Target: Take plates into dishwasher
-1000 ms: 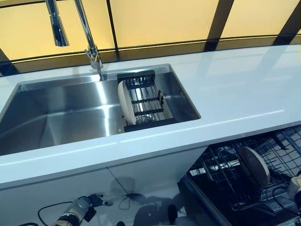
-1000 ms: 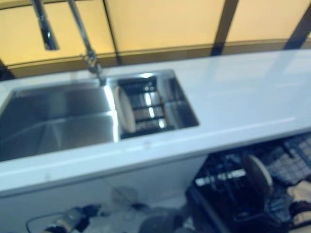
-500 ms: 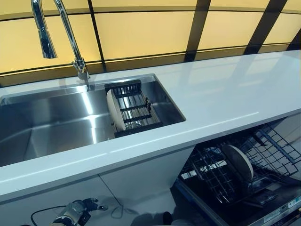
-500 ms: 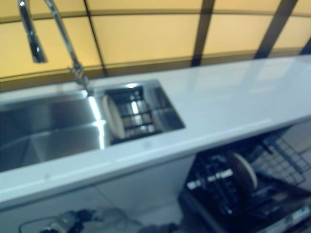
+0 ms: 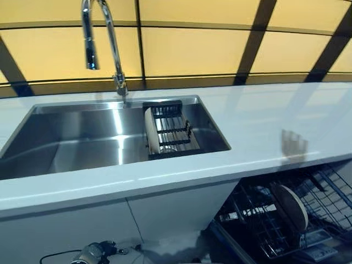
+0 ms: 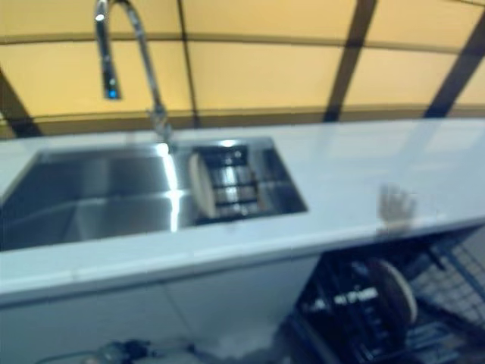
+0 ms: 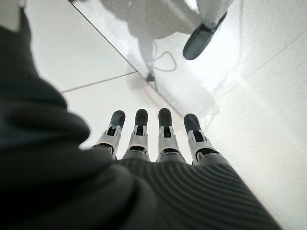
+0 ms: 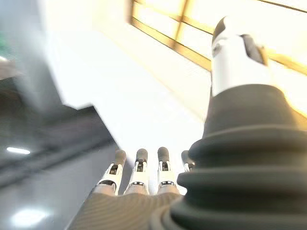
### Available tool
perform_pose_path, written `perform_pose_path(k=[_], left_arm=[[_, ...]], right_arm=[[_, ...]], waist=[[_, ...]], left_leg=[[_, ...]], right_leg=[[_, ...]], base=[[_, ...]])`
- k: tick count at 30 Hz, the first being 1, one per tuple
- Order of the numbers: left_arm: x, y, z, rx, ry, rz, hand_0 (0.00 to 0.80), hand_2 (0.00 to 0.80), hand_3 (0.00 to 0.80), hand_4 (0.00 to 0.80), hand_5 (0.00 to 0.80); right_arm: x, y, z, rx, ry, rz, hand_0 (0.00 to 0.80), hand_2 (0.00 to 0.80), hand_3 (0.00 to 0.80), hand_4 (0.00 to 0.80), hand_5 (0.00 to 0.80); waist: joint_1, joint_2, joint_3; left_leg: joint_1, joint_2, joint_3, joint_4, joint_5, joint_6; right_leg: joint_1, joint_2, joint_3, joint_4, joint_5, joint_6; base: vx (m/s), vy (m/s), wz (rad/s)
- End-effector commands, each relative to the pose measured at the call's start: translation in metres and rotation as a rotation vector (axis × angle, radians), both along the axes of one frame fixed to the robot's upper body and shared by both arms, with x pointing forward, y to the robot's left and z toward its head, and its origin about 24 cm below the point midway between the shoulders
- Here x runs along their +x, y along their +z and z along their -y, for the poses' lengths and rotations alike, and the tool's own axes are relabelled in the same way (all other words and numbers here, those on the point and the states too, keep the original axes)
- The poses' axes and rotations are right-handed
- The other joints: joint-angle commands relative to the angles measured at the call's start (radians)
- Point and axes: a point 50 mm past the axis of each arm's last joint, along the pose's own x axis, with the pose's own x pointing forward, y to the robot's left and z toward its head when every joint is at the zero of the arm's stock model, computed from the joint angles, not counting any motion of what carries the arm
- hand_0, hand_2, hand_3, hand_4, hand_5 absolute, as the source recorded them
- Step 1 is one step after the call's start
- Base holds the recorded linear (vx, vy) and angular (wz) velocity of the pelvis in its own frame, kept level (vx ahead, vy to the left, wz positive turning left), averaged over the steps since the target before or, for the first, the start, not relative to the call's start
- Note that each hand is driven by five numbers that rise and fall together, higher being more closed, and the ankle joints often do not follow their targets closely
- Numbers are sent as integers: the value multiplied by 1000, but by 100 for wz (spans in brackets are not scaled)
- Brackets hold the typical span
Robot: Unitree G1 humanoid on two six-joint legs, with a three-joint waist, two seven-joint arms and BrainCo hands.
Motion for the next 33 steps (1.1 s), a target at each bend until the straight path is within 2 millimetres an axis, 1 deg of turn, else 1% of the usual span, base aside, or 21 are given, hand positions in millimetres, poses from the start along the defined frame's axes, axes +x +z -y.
perform_pose_path(k=[1, 2, 4, 5, 6, 7, 8, 11, 12, 13, 14, 17, 21, 25, 28, 33], left_arm=[[9, 11, -21, 57, 27, 27, 0, 0, 0, 0, 0], [7, 11, -22, 56, 29, 24, 0, 0, 0, 0, 0], [5, 10, -21, 52, 34, 14, 0, 0, 0, 0, 0], [3, 10, -23, 51, 40, 5, 0, 0, 0, 0, 0], [2, 10, -24, 51, 43, 3, 0, 0, 0, 0, 0], [1, 10, -24, 51, 48, -4, 0, 0, 0, 0, 0], [1, 10, -25, 52, 51, -6, 0, 0, 0, 0, 0], [0, 11, -28, 59, 63, -18, 0, 0, 0, 0, 0], [0, 12, -30, 62, 68, -19, 0, 0, 0, 0, 0], [3, 14, -33, 67, 76, -17, 0, 0, 0, 0, 0], [5, 15, -34, 68, 77, -15, 0, 0, 0, 0, 0], [13, 21, -39, 71, 86, 3, 0, 0, 0, 0, 0], [26, 26, -40, 70, 86, 36, 0, 0, 0, 0, 0], [40, 34, -43, 67, 90, 75, 0, 0, 0, 0, 0], [50, 39, -45, 54, 95, 99, 0, 0, 0, 0, 0], [51, 38, -42, 40, 108, 97, 0, 0, 0, 0, 0]], right_arm=[[-9, 35, -32, -156, 84, 77, 0, 0, 0, 0, 0], [-8, 36, -35, -171, 99, 77, 0, 0, 0, 0, 0], [-4, 36, -50, -217, 151, 77, 0, 0, 0, 0, 0], [0, 35, -65, -275, 206, 68, 0, 0, 0, 0, 0], [2, 34, -70, -292, 224, 64, 0, 0, 0, 0, 0], [5, 33, -80, -320, 256, 46, 0, 0, 0, 0, 0], [6, 32, -83, -327, 260, 41, 0, 0, 0, 0, 0], [14, 23, -104, -399, 310, -9, 0, 0, 0, 0, 0], [16, 21, -111, -416, 324, -23, 0, 0, 0, 0, 0], [21, 16, -122, -458, 352, -50, 0, 0, 0, 0, 0], [22, 14, -127, -476, 361, -62, 0, 0, 0, 0, 0], [28, 6, -149, -610, 384, -99, 0, 0, 0, 0, 0], [32, -1, -163, -677, 423, -115, 0, 0, 0, 0, 0], [36, -8, -171, -686, 453, -128, 0, 0, 0, 0, 0], [37, -9, -177, -685, 476, -120, 0, 0, 0, 0, 0], [42, -20, -181, -686, 513, -158, 0, 0, 0, 0, 0]], waist=[[48, -52, 39], [50, -50, 40], [61, -46, 42], [71, -43, 46], [73, -42, 47], [80, -40, 50], [82, -40, 51], [96, -40, 59], [99, -40, 62], [108, -39, 74], [111, -40, 79], [122, -35, 106], [129, -28, 144], [130, -24, 180], [129, -19, 204], [129, -10, 210]], left_leg=[[14, 7, -61, 3, -33, 7], [11, 6, -65, 3, -32, 7], [2, 4, -73, 3, -28, 7], [-6, 2, -81, 3, -25, 6], [-9, 1, -85, 3, -24, 6], [-13, -2, -90, 3, -22, 6], [-14, -3, -92, 3, -21, 7], [-25, -8, -102, 3, -18, 7], [-30, -9, -106, 3, -16, 8], [-42, -11, -111, 3, -12, 8], [-48, -12, -114, 3, -10, 7], [-81, -12, -126, 3, 3, 5], [-120, -13, -138, 3, 16, 6], [-163, -17, -148, 3, 29, 5], [-185, -22, -151, 3, 37, 4], [-185, -31, -156, 3, 37, 7]], right_leg=[[23, -60, -41, 3, -30, 97], [23, -60, -45, 3, -31, 98], [24, -64, -57, 3, -32, 99], [26, -67, -68, 3, -34, 100], [27, -68, -73, 3, -35, 100], [29, -69, -80, 3, -37, 100], [30, -70, -82, 3, -38, 100], [32, -74, -95, 3, -41, 101], [31, -75, -98, 3, -42, 102], [27, -76, -103, 3, -43, 103], [24, -77, -106, 3, -43, 103], [6, -78, -113, 3, -40, 103], [-19, -78, -115, 3, -37, 101], [-54, -78, -115, 3, -29, 101], [-73, -77, -115, 3, -22, 99], [-69, -80, -122, 3, -21, 99]], base=[[11, 22, 34], [8, 34, 34], [8, 46, 22], [14, 56, 21], [33, 73, 26], [28, 46, 21], [43, 57, 28], [34, 48, 19], [-3, 45, 8], [-21, 38, 6], [-57, 41, 5], [-85, 32, 14], [-91, 10, 13], [-138, 4, 15], [-97, 16, 4], [-1, 29, 8]])
